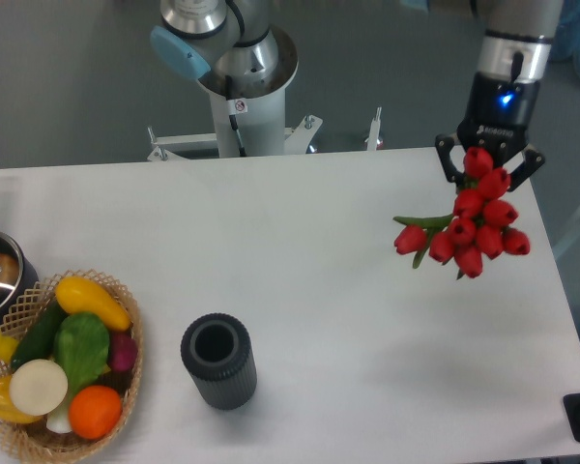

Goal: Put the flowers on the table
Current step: 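Carry the tulips down and across the table toward the black vase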

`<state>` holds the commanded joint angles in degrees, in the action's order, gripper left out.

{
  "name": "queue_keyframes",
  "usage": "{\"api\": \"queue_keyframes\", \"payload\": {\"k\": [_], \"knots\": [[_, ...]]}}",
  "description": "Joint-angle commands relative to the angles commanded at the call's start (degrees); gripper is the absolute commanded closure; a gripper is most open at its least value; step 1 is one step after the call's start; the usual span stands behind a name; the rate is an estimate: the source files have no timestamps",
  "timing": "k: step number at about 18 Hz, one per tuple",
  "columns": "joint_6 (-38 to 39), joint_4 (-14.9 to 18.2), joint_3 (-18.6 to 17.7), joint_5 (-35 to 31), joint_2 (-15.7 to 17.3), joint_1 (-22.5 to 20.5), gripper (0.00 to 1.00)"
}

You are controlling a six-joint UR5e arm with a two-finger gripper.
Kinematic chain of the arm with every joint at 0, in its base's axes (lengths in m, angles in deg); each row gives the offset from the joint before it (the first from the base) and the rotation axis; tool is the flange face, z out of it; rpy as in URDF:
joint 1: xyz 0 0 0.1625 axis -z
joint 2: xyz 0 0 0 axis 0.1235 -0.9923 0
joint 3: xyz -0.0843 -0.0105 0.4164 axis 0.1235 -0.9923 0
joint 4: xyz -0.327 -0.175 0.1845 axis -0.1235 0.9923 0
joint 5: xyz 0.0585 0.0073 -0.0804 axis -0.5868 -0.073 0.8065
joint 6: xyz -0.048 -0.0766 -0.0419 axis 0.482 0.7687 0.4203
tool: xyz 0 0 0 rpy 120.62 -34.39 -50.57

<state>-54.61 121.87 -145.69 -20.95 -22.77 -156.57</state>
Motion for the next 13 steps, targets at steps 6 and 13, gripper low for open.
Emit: {"api": "queue_keyframes", "payload": {"k": [6, 13], "knots": [[-1.1, 0.0, 0.5, -0.6, -5.6, 4.3, 0.73], [-1.6, -0.3, 1.1, -5.7, -10.1, 8.4, 0.74]]}}
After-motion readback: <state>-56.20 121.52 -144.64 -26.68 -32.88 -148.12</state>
